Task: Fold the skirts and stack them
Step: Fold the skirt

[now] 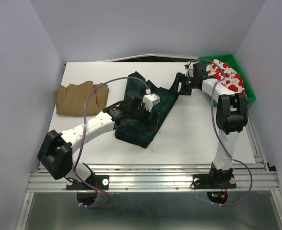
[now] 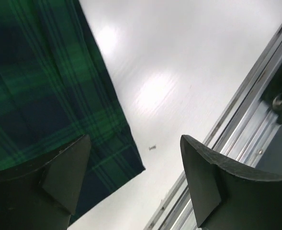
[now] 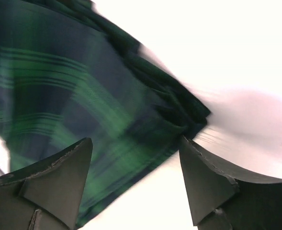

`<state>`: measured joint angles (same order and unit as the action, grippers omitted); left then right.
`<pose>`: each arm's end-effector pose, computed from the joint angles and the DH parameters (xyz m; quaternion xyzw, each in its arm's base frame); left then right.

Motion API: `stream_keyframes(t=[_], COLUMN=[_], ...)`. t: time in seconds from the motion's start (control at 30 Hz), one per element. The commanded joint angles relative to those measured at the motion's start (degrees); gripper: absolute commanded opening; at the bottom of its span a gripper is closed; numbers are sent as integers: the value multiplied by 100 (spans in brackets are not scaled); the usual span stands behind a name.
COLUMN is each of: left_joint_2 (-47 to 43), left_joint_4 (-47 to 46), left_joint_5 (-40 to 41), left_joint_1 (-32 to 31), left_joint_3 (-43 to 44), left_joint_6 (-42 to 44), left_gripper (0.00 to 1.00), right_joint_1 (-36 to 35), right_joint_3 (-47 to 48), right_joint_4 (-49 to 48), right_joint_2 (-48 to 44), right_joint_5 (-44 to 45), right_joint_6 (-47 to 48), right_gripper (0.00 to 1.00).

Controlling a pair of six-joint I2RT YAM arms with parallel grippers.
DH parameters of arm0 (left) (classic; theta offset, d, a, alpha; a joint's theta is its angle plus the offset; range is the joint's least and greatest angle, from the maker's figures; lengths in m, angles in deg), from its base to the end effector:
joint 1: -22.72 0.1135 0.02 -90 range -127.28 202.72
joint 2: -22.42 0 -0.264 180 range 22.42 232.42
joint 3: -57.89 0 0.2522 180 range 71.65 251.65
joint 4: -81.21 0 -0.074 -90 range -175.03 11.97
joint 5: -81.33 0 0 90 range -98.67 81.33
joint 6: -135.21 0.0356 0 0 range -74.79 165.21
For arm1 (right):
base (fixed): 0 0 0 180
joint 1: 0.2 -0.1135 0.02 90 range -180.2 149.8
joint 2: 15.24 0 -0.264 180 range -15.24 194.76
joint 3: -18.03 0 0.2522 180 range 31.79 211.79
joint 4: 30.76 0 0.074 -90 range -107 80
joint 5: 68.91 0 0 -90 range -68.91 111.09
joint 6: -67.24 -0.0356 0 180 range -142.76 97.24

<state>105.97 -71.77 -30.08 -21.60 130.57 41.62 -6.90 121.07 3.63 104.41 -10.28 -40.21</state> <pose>0.2217 -0.2347 0.2625 0.3837 0.7992 -0.3277 0.3267 0.4527 0.0718 0.1897 -0.0048 0.9120 0.3164 0.2610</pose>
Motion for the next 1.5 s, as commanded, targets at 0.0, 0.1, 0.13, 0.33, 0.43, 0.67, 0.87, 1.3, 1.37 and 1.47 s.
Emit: stream_keyframes(t=[0.0, 0.1, 0.13, 0.33, 0.43, 0.67, 0.87, 1.3, 1.37, 1.47], left_joint_2=[-645, -909, -928, -306, 37, 1162, 2648, 2026, 1823, 1700], left_joint_4=[194, 177, 177, 616, 617, 608, 784, 836, 836, 837], left_joint_5=[224, 532, 358, -1188, -1585, -1596, -990, -1480, -1428, -1236], left_joint_1=[-33, 299, 492, 2444, 2735, 2770, 2779, 2726, 2700, 2691], left_joint_3=[804, 885, 824, 490, 210, 40, 1102, 570, 218, 24], left_joint_6=[175, 167, 62, 271, 315, 693, 1247, 1204, 1133, 1212], left_gripper=[90, 91, 91, 79, 71, 62, 55, 54, 51, 50], right_joint_1=[37, -225, -314, -1165, -1369, -1378, -1325, -1325, -1325, -1325], right_joint_3=[977, 1224, 1215, 890, 645, 259, -682, 562, 1350, 2239], right_joint_4=[30, 65, 65, 249, 162, 320, 293, 838, 803, 838], right_joint_2=[-680, -733, -733, -488, -251, 532, 384, -479, -365, -101], right_joint_5=[-491, -948, -1089, -1793, -1890, -978, -528, -607, -598, -572], right_joint_6=[102, 49, 32, 339, 392, 962, 1156, 1543, 1569, 1875], right_gripper=[79, 77, 76, 73, 70, 66, 65, 65, 65, 67])
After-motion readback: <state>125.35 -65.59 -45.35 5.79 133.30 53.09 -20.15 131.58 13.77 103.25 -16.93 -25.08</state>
